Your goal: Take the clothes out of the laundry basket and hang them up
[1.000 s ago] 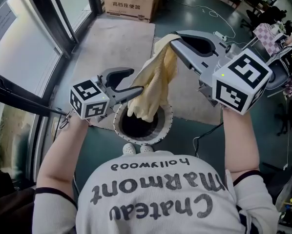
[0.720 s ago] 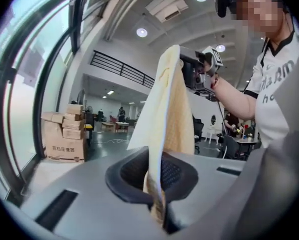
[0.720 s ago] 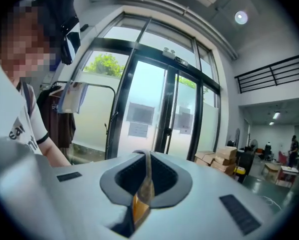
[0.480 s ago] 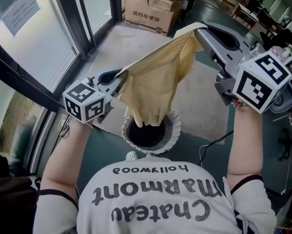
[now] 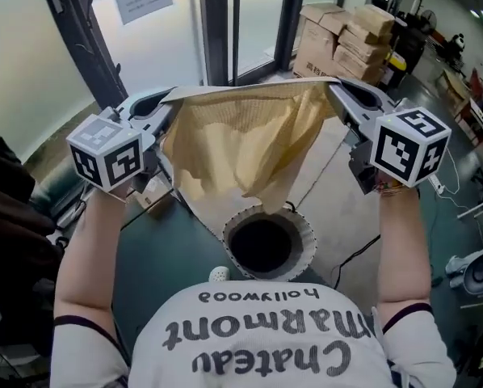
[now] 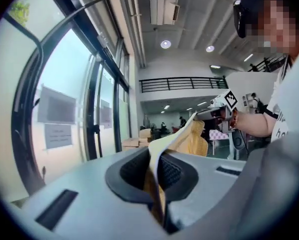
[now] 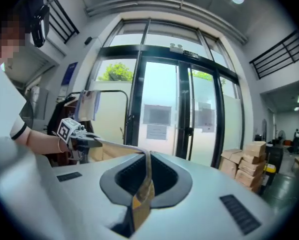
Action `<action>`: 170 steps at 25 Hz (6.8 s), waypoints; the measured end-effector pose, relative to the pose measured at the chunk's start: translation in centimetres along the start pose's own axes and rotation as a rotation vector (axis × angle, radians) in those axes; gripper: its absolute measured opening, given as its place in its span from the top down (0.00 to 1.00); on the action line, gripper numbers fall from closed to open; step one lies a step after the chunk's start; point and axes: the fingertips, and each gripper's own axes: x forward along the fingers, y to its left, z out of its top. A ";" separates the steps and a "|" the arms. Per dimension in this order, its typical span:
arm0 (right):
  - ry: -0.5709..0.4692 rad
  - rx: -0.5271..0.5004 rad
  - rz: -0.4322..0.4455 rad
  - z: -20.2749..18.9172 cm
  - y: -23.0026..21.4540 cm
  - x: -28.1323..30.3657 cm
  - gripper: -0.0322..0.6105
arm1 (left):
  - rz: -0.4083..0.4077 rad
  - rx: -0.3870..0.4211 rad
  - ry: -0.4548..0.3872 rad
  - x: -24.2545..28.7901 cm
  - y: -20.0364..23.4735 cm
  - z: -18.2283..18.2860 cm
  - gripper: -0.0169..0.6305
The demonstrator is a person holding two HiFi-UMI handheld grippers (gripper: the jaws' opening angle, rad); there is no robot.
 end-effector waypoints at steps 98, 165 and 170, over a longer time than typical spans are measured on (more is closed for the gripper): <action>0.019 -0.389 0.770 48.9 30.7 76.7 0.81 | 0.664 0.268 0.597 -32.9 71.8 34.0 0.55; 0.300 -0.846 0.680 47.2 38.7 74.0 0.91 | 0.389 0.153 0.312 -29.7 66.5 34.6 0.56; 0.269 -0.740 0.803 46.9 39.4 72.6 0.90 | 0.615 0.159 0.302 -32.4 69.9 35.3 0.63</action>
